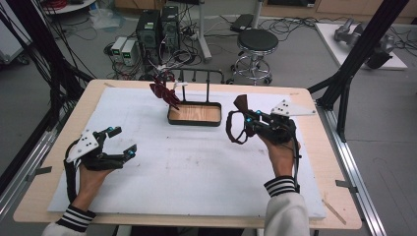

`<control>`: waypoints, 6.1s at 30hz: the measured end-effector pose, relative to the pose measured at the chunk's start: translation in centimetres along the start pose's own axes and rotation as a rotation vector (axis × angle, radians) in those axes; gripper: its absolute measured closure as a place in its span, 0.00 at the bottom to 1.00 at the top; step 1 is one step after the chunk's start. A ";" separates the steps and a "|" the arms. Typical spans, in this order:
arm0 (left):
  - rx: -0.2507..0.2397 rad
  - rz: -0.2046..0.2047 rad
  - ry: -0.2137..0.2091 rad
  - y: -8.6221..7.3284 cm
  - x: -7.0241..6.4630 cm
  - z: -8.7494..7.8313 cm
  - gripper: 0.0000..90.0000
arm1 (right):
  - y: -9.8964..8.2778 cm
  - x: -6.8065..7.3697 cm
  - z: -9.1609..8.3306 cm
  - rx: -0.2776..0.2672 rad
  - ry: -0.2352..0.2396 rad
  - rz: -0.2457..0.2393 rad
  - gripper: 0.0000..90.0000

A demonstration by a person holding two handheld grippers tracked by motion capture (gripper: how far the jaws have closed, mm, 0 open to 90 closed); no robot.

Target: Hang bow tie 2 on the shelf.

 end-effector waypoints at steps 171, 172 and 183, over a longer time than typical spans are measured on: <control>0.001 0.011 0.016 -0.3 -1.3 -1.0 0.14 | -5.5 0.1 -4.3 -0.194 -0.139 -0.059 0.01; -0.005 0.013 0.021 -0.3 -1.3 -1.2 0.14 | -5.8 0.1 -4.5 -0.195 -0.142 -0.057 0.01; -0.014 0.020 0.049 -0.7 -1.5 -2.3 0.14 | -9.5 0.5 -7.2 -0.226 -0.182 -0.081 0.01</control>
Point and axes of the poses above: each handheld gripper's, and its own axes: z roughly forward along the jaws, y roughly out of its top, x roughly to its left, the point moved 4 cm from there along z, roughly forward along the jaws, and after that the axes turned 13 degrees about -x, right-handed, at the moved point
